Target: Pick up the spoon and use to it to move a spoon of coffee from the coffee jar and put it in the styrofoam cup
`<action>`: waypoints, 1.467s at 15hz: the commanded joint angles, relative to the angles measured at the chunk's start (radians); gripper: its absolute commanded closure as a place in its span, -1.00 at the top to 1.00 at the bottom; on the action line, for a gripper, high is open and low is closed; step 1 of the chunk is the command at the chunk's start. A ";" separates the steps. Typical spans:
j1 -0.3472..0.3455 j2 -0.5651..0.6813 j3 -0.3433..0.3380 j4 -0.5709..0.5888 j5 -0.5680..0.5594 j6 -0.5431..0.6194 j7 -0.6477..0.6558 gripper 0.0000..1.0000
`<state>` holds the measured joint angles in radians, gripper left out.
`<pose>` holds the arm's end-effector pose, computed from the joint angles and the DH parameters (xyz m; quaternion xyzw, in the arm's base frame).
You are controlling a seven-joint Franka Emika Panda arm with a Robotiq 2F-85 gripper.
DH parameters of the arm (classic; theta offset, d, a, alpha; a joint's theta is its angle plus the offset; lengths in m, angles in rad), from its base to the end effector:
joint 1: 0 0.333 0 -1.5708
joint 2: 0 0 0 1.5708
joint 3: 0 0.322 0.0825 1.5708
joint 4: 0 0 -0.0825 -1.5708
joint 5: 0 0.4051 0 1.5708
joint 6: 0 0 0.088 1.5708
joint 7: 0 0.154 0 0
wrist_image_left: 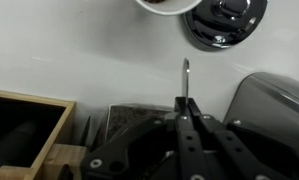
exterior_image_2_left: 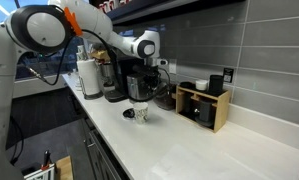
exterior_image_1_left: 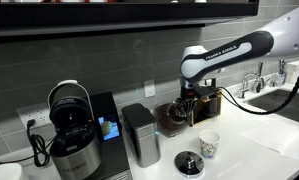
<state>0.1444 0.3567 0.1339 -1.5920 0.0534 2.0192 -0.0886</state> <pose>0.6693 0.1881 0.3881 -0.9842 -0.1666 -0.0320 0.0509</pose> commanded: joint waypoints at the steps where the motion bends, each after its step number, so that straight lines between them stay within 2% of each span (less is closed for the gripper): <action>1: 0.000 0.001 0.002 0.005 -0.001 -0.004 0.002 -0.94; 6: 0.000 0.002 0.002 0.008 -0.001 -0.004 0.002 -0.98; 14: 0.003 0.080 0.003 0.088 -0.004 0.021 -0.008 -0.98; 22: -0.004 0.152 -0.009 0.146 -0.015 0.119 -0.009 -0.98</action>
<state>0.1407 0.4755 0.1319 -1.4802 0.0541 2.1073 -0.0891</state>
